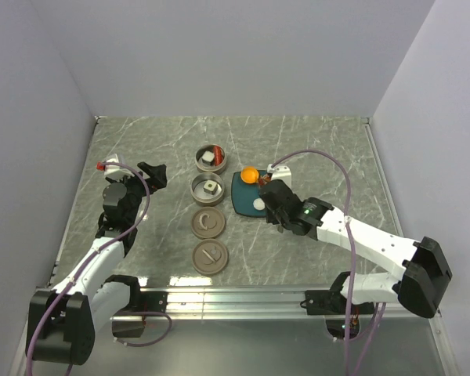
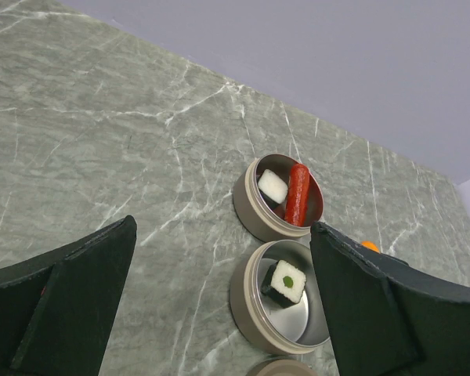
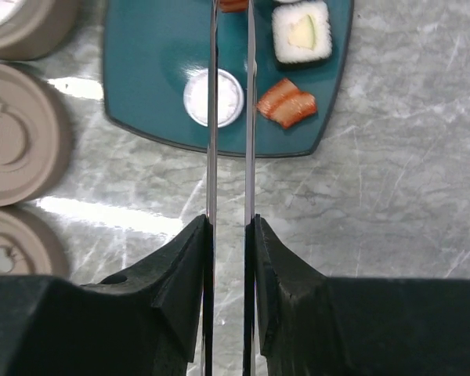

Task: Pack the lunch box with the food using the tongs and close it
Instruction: Pick up the food using the clamp, then place the food into the lunch box

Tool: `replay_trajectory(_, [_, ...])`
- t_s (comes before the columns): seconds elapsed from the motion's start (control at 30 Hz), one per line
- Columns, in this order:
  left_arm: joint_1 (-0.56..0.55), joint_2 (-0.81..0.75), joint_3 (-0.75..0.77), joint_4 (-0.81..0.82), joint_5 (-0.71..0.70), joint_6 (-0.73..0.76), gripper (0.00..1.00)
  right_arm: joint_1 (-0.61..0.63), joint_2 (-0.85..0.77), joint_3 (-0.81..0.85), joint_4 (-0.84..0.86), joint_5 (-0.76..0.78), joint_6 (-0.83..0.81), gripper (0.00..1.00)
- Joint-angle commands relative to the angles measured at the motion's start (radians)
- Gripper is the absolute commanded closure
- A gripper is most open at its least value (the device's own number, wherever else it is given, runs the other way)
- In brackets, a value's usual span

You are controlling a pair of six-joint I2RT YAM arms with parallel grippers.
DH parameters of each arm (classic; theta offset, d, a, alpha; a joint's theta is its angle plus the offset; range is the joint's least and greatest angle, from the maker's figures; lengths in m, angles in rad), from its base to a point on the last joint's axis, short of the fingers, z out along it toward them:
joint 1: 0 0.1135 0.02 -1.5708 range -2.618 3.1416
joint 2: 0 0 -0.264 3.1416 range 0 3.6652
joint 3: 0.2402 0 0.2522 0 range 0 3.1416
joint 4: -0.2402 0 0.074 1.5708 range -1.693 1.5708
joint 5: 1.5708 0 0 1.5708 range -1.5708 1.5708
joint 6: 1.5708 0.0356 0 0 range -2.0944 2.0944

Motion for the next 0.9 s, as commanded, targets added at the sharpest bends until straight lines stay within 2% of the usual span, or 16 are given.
replay_trajectory(0.0, [0.003,-0.014,0.022,0.039,0.014,0.002,0.01,0.029,-0.046,0.068,0.016,0.035,-0.011,0.82])
replay_trajectory(0.3, [0.002,0.003,0.030,0.037,0.014,0.003,0.01,0.112,0.044,0.204,0.106,-0.057,-0.099,0.83])
replay_trajectory(0.67, [0.003,0.001,0.030,0.034,0.014,0.003,0.01,0.177,0.277,0.366,0.132,-0.162,-0.163,0.82])
replay_trajectory(0.87, [0.003,0.001,0.030,0.032,0.014,0.005,0.01,0.183,0.342,0.424,0.105,-0.134,-0.165,0.76])
